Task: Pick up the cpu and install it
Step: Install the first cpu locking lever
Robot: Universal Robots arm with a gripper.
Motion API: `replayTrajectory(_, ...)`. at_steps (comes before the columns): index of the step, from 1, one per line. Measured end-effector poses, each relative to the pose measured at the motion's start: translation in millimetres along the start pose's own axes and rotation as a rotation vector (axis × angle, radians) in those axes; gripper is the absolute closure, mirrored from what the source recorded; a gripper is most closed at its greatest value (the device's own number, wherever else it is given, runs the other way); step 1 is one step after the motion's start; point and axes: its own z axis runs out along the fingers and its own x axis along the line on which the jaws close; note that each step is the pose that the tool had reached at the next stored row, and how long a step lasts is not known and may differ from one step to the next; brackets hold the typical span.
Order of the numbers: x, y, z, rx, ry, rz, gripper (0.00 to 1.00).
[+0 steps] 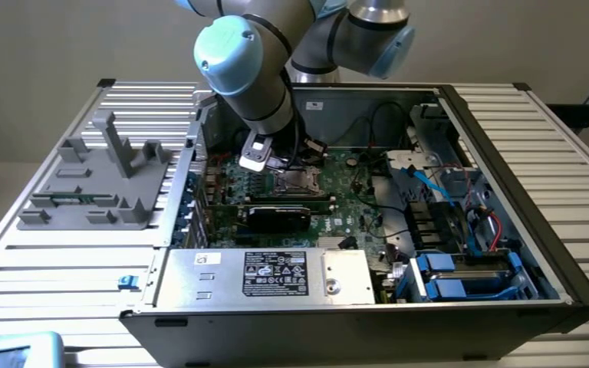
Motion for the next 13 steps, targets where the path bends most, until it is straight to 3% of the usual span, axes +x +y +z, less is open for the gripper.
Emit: replayTrajectory(13, 0.6, 0.2, -0.1, -0.0009, -0.0002, 0.001, 0.89)
